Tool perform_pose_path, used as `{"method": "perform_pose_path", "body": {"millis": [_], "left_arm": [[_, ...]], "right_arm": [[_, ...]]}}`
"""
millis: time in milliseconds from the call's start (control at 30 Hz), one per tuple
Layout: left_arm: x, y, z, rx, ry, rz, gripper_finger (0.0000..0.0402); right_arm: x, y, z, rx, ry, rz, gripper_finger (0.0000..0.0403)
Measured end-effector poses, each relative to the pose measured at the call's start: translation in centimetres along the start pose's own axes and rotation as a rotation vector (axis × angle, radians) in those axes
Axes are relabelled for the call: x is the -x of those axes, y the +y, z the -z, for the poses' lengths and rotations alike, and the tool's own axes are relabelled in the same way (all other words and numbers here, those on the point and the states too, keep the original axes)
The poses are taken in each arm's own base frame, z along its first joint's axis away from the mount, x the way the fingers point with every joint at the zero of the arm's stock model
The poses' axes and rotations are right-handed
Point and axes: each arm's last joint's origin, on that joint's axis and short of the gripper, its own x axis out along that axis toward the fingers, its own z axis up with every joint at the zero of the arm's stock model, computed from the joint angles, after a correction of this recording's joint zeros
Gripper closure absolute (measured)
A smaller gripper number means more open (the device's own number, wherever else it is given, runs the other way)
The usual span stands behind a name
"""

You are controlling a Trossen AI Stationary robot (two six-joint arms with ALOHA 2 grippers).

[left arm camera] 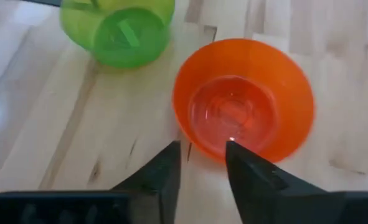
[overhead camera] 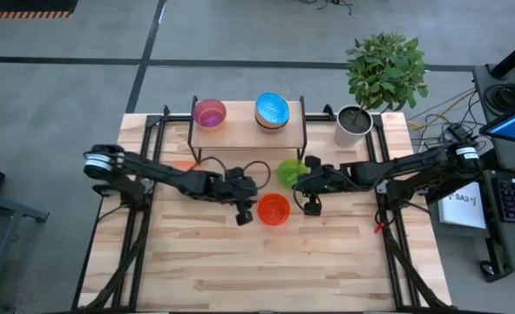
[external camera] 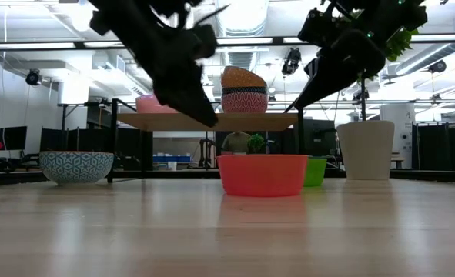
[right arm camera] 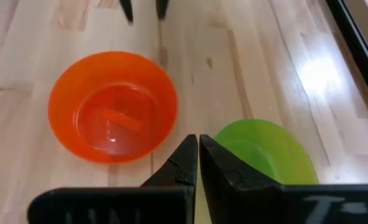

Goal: Place and stack bowls onto a shelf
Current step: Stack the orange bowl on top of the violet bowl on the shelf

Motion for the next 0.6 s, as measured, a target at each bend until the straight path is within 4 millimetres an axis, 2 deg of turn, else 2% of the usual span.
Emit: {"method": "perform_pose_path", "body": {"millis": [133,267,400,600], "left_arm": [[-2.3,-0.6,-0.3,-0.031,0.037,-0.016,0.0253],[-4.1,-1.1,-0.7,-0.034,0.067,-0.024,0.0229],[-4.9,-1.2,-1.0,-0.018,0.074,-0.035,0.0223],[-5.1,-0.7,-0.8,0.009,0.062,-0.151,0.0223]], "right_arm": [[0.0,0.0,0.0,0.001,0.001,0.000,0.0394],[0.0,0.0,0.0,0.000,0.001,0.000,0.0394],[0.0,0.0,0.0,-0.005,0.001,0.000,0.0394],[0.0,0.0,0.0,-0.012,0.000,0.000,0.0394]]}}
